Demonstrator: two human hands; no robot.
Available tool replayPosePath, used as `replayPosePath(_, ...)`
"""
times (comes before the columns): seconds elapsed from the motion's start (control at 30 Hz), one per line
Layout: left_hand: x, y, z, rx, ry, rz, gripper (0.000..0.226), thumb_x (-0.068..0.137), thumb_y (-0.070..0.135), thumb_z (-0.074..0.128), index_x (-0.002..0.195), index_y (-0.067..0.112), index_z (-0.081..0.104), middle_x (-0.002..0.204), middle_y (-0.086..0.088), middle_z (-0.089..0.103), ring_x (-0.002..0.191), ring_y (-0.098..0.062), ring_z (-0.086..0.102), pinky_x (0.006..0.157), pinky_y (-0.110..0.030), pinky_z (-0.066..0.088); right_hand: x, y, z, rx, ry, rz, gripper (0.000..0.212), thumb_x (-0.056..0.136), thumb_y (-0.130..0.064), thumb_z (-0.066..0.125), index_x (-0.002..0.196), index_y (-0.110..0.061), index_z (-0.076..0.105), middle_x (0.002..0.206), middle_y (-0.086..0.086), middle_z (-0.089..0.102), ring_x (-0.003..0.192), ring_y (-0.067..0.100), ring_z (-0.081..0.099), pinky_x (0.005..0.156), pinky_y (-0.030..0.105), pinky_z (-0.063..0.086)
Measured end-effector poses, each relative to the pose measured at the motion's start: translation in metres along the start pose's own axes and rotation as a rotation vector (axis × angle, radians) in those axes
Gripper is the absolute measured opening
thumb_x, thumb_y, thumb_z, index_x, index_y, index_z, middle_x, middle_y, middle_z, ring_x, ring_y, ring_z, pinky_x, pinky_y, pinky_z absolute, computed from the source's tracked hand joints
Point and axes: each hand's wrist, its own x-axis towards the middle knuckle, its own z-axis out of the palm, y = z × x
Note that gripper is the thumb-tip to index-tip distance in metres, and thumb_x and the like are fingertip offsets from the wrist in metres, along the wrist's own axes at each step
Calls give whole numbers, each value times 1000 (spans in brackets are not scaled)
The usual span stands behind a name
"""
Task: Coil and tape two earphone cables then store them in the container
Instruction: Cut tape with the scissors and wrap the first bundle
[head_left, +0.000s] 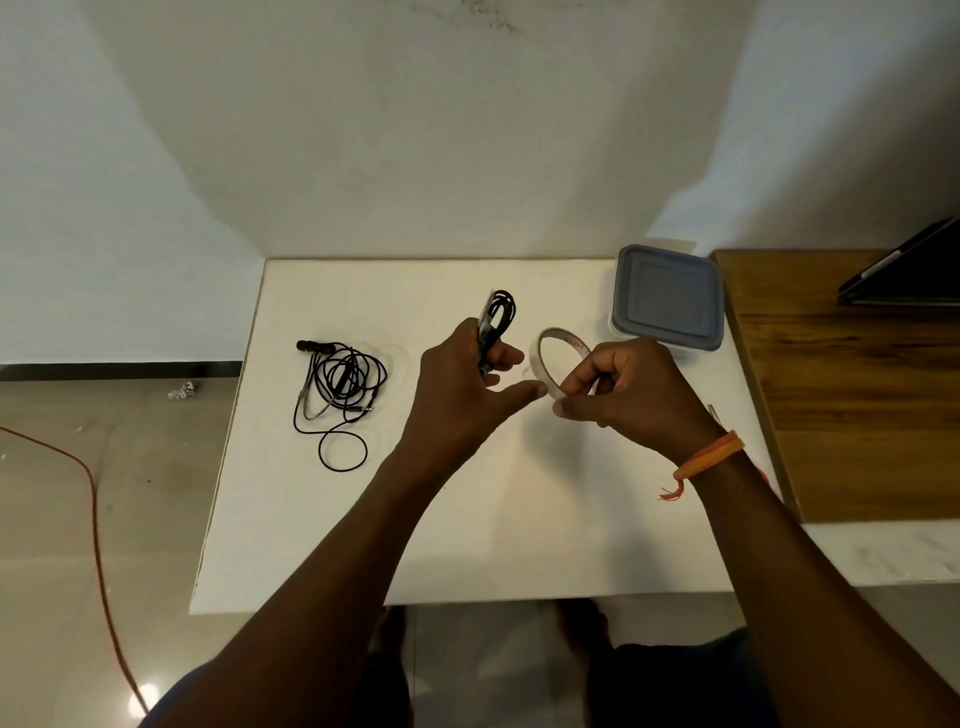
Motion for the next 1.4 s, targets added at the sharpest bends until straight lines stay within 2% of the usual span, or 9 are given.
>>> replayPosePath(0.1, -1, -1, 2, 37, 27, 39, 45, 68, 25, 88, 99, 14, 59, 89, 12, 69, 82, -4, 66, 75, -19, 55, 0, 0, 1, 4, -3, -3, 15, 68, -21, 86, 79, -16, 76, 68, -12, 66, 55, 4, 58, 59, 15, 44)
replayPosePath(0.33, 2, 1, -1, 68, 85, 10, 28, 79, 6, 74, 71, 13, 48, 77, 6, 72, 69, 10, 60, 63, -3, 38, 1, 2, 1, 1, 2, 7, 15, 67, -21, 86, 77, -19, 76, 68, -12, 67, 57, 7, 59, 61, 16, 46)
replayPosePath(0.47, 3, -3, -2, 115, 77, 41, 33, 81, 9, 71, 70, 21, 43, 75, 4, 70, 69, -1, 58, 65, -11, 43, 2, 1, 2, 25, 6, 22, 17, 67, -22, 87, 79, -17, 76, 67, -8, 68, 53, 7, 61, 55, 14, 48)
replayPosePath(0.6, 3, -5, 2, 175, 37, 96, 16, 84, 13, 68, 82, 14, 52, 71, 13, 63, 70, -2, 59, 70, -26, 50, 4, 1, 7, 13, 40, 3, 16, 69, -22, 85, 80, -15, 76, 69, -10, 65, 57, -3, 58, 53, 7, 41)
replayPosePath(0.77, 0, 2, 5, 252, 22, 136, 18, 87, 10, 60, 78, 12, 44, 64, 8, 51, 62, -20, 57, 57, -31, 41, 6, 6, 16, -86, 76, 14, 20, 77, -30, 79, 74, -11, 73, 68, -1, 65, 64, 11, 57, 61, 20, 41)
replayPosePath(0.9, -3, 7, 7, 199, -39, 85, 20, 87, 10, 59, 76, 13, 42, 65, -8, 56, 57, -19, 49, 54, -28, 38, 9, 13, 14, -145, 73, 81, 26, 81, -31, 75, 74, -6, 72, 64, 2, 61, 59, 12, 54, 58, 21, 41)
replayPosePath(1.1, 1, 8, 1, 157, -35, -4, 22, 84, 11, 62, 73, 16, 43, 63, 3, 49, 53, -9, 38, 52, -20, 35, 6, 12, 20, -384, -15, 8, 29, 90, -39, 63, 80, -12, 65, 74, 3, 63, 67, 19, 57, 65, 31, 47)
replayPosePath(1.27, 13, -1, -18, -49, -35, -219, 28, 70, 12, 64, 71, 21, 38, 71, -15, 59, 66, -29, 57, 70, -41, 56, 4, 10, 14, -149, -198, 60, 33, 90, -43, 61, 83, -12, 66, 78, -1, 67, 72, 14, 58, 63, 24, 42)
replayPosePath(1.4, 17, -9, -31, -349, -137, -412, 39, 69, 0, 70, 71, 18, 35, 65, -7, 41, 64, -21, 46, 72, -39, 61, 4, 10, 0, -44, -210, -11, 22, 86, -37, 67, 85, -17, 72, 73, -5, 70, 71, 10, 61, 65, 17, 46)
